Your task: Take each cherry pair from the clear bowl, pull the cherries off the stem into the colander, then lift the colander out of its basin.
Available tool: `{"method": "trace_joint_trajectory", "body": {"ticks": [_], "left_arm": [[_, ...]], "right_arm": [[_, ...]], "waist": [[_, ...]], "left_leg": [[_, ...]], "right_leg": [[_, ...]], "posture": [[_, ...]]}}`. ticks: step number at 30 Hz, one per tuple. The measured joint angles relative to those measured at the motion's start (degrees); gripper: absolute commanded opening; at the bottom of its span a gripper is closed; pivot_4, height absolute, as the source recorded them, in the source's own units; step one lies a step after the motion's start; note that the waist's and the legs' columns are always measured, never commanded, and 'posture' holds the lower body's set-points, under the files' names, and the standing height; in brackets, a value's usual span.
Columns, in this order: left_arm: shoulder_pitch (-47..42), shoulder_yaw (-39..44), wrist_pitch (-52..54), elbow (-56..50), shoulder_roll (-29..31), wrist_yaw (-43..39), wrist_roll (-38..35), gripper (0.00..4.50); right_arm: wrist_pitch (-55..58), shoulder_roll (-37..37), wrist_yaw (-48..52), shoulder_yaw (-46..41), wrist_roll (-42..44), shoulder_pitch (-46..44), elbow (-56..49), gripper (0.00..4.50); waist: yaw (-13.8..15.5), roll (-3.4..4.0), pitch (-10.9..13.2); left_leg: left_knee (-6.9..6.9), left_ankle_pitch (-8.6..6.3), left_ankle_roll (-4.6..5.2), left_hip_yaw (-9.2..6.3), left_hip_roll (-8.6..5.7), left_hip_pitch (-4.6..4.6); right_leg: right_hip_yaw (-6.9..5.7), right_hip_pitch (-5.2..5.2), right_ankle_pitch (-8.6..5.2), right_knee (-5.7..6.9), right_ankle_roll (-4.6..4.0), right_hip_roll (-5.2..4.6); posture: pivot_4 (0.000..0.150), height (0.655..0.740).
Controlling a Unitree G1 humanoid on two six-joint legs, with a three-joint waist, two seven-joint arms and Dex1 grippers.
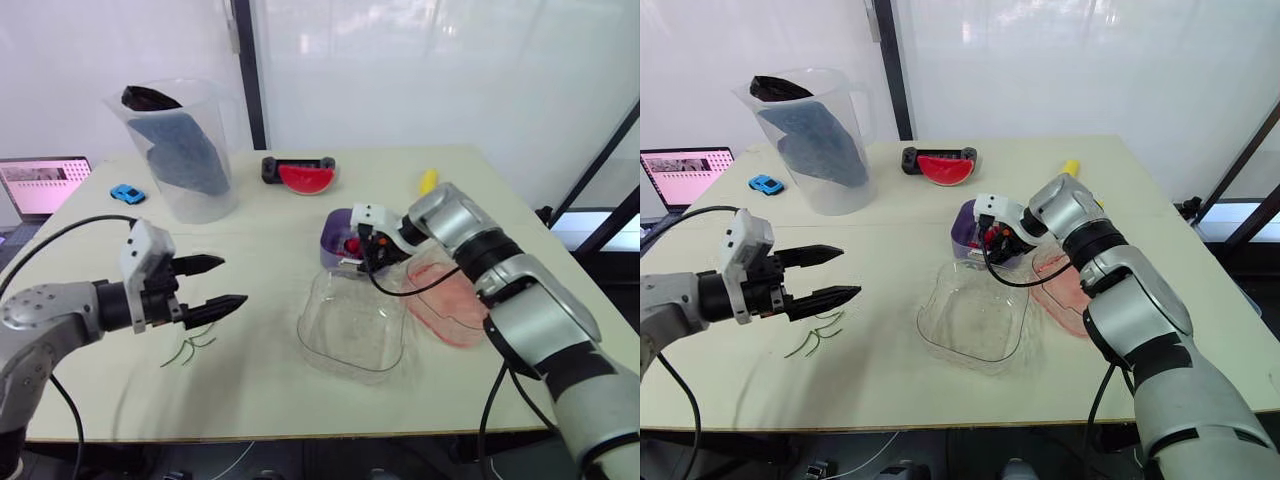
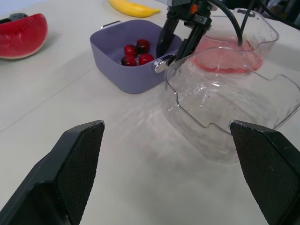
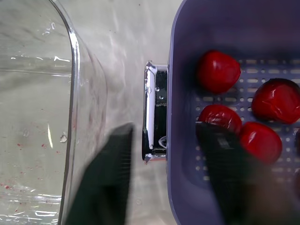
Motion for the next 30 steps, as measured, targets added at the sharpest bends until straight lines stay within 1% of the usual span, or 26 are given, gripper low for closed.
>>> {"method": "trace_joint_trajectory", "body": {"ticks": [1,2,6,10,12,14,16,19,20,21,23,26,30], "left_arm": [[-0.4,-0.5,-0.09,0.39,0.0,-0.14,0.0,4.5],[-0.77,-0.71,-0.13,0.95,-0.01,-0.28,0.0,4.5],[-2.33,-1.98,-0.46,3.12,-0.05,-0.79,0.04,4.5],[-4.55,-3.13,-1.72,5.47,-0.9,-1.17,0.12,4.5],[-5.5,-3.46,-2.61,6.89,-1.17,-1.28,0.56,4.5],[-6.31,-4.23,-3.73,8.44,-1.61,-1.28,1.5,4.5],[-7.34,-5.14,-5.01,9.96,-2.43,-1.29,2.6,4.5],[-8.67,-5.3,-8.86,12.6,-3.09,-1.91,4.72,4.5],[-8.8,-5.25,-10.16,14.28,-2.95,-2.43,5.79,4.5],[-8.85,-5.39,-11.38,15.8,-2.88,-2.93,6.86,4.5],[-8.85,-6.31,-13.73,18.0,-2.95,-3.66,8.95,4.5],[-7.47,-7.4,-17.16,19.93,-3.25,-3.71,12.09,4.5],[-4.68,-7.4,-19.5,22.62,-3.11,-4.37,14.55,4.5]], "right_arm": [[-0.16,-0.09,0.25,-0.66,-0.27,-0.06,-0.08,4.1],[-0.18,-0.27,0.41,-1.49,-0.46,-0.11,-0.21,4.44],[1.39,-2.46,1.92,-7.08,0.72,-2.12,-0.4,4.44],[1.96,-7.18,0.29,-15.86,3.25,-6.31,-1.8,4.44],[1.15,-10.07,-2.18,-19.45,3.87,-6.31,-2.58,4.44],[0.19,-13.0,-4.09,-23.03,4.57,-4.09,-4.55,4.44],[0.0,-15.15,-4.72,-27.65,7.33,0.39,-8.25,4.44],[-2.61,-21.24,-5.26,-34.38,10.66,13.86,-18.76,4.44],[-3.11,-23.37,-5.53,-36.55,11.36,19.15,-21.34,4.44],[-3.16,-24.56,-5.82,-38.15,11.96,22.59,-22.79,4.44],[-3.09,-25.48,-7.04,-42.32,14.09,28.83,-27.11,4.44],[-2.84,-26.16,-9.82,-51.52,18.34,39.99,-35.73,4.44],[-2.03,-26.11,-11.98,-57.18,21.01,50.76,-41.01,4.44]], "waist": [[-0.02,0.0,0.0],[-0.04,0.0,0.0],[0.01,0.01,0.01],[0.2,0.0,0.0],[0.28,-0.02,-0.01],[0.27,-0.02,-0.01],[0.18,-0.02,-0.01],[0.7,-0.04,-0.01],[0.79,-0.02,0.0],[0.68,0.03,0.02],[0.08,0.04,0.01],[0.02,0.07,-0.01],[0.12,0.07,-0.01]], "left_leg": [[-0.01,0.0,0.0,0.0,0.0,0.0],[-0.01,0.0,0.0,0.0,0.0,0.01],[-0.01,0.0,0.0,0.01,0.0,0.0],[-0.01,0.0,0.0,0.0,0.0,0.01],[0.0,-0.01,0.01,0.01,-0.01,0.01],[0.01,-0.01,0.01,0.03,-0.03,0.01],[-0.03,-0.01,0.01,0.07,-0.02,0.01],[-0.03,-0.02,0.04,0.1,-0.03,-0.01],[-0.02,-0.04,0.06,0.16,-0.05,0.0],[0.01,-0.03,0.06,0.19,-0.05,0.0],[0.01,-0.12,0.22,0.21,-0.02,0.06],[-0.03,-0.21,0.38,0.16,0.05,0.16],[0.03,-0.24,0.43,0.18,0.03,0.15]], "right_leg": [[0.0,0.0,0.0,0.0,0.0,0.0],[0.0,0.0,0.0,0.0,0.0,0.0],[0.0,-0.01,0.0,0.0,0.0,0.0],[-0.01,0.02,0.0,-0.01,0.0,0.0],[-0.03,0.06,0.0,-0.03,0.0,-0.01],[-0.02,0.08,0.0,-0.04,0.0,-0.02],[-0.02,0.08,0.0,-0.04,0.0,-0.01],[-0.13,0.14,0.0,-0.06,0.0,-0.03],[-0.08,0.12,0.0,-0.06,0.0,-0.04],[-0.02,0.09,0.0,-0.04,0.0,-0.05],[0.02,0.1,0.0,0.0,0.0,-0.02],[-0.01,0.13,0.0,0.05,0.0,0.04],[0.02,0.16,0.0,0.04,0.0,-0.01]], "posture": [[0.15,0.74],[0.15,0.74],[0.15,0.74],[0.15,0.74],[0.15,0.74],[0.15,0.74],[0.15,0.74],[0.15,0.74],[0.15,0.74],[0.15,0.74],[0.15,0.74],[0.15,0.74],[0.15,0.74]]}}
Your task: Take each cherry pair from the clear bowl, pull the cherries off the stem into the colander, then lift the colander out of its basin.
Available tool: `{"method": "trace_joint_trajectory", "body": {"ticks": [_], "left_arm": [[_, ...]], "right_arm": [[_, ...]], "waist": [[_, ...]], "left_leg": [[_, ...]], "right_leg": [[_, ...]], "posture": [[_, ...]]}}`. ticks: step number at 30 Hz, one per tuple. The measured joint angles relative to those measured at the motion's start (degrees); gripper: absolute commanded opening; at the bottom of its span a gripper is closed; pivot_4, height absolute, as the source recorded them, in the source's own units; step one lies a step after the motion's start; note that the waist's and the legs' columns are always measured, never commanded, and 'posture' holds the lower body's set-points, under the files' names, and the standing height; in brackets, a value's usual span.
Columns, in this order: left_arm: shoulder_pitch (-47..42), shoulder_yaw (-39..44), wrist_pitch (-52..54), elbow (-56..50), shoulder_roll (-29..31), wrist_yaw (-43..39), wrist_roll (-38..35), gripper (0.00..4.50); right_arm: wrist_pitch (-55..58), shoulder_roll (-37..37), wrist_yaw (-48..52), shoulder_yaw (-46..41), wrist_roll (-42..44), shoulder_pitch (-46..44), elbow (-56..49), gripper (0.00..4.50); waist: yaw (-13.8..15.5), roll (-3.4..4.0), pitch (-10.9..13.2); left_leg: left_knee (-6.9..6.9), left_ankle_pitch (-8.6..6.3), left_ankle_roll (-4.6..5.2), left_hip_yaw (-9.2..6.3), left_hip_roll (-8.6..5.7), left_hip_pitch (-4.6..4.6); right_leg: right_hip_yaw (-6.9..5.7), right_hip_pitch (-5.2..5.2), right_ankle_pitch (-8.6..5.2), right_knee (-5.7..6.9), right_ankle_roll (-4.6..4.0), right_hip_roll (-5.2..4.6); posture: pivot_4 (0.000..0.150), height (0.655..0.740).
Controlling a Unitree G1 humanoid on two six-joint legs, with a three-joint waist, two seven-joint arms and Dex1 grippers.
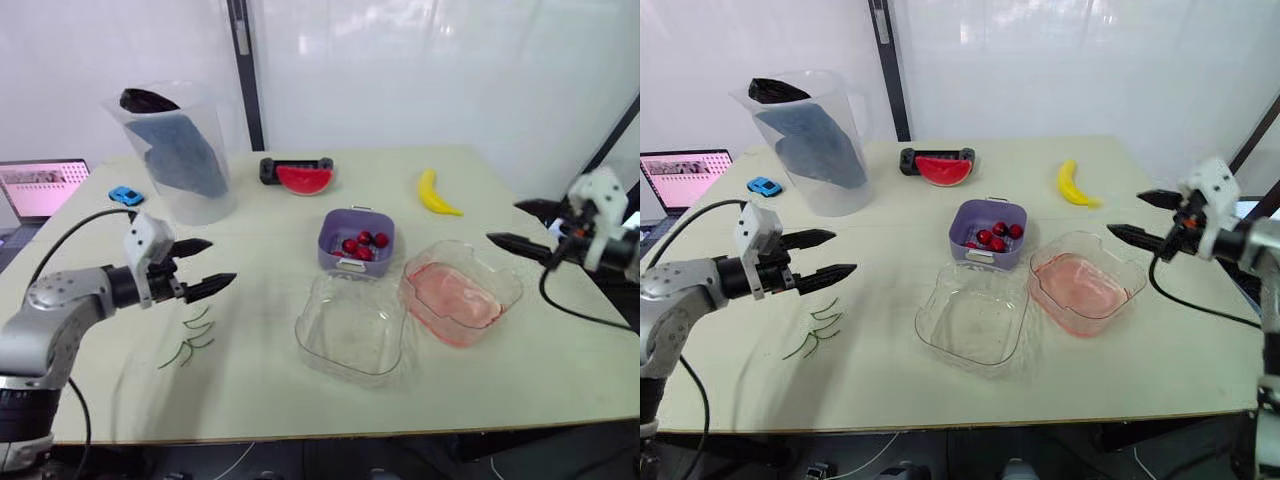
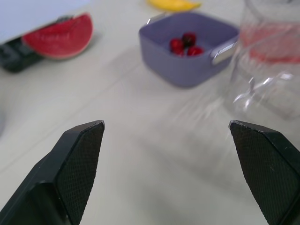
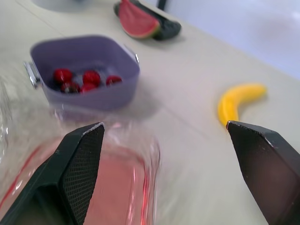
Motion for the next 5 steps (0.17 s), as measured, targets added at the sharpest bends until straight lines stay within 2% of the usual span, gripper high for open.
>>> {"method": "trace_joint_trajectory", "body": {"ticks": [5], "left_arm": [[1.96,0.09,-3.3,5.08,-0.04,-2.26,1.81,4.5]], "right_arm": [[-2.24,0.91,-1.69,-4.58,2.37,7.88,-1.19,4.44]], "waist": [[0.22,0.0,0.0]], "left_leg": [[0.07,-0.02,0.04,-0.02,0.0,0.11]], "right_leg": [[-0.03,0.2,0.0,-0.05,0.0,-0.01]], "posture": [[0.15,0.74]]}}
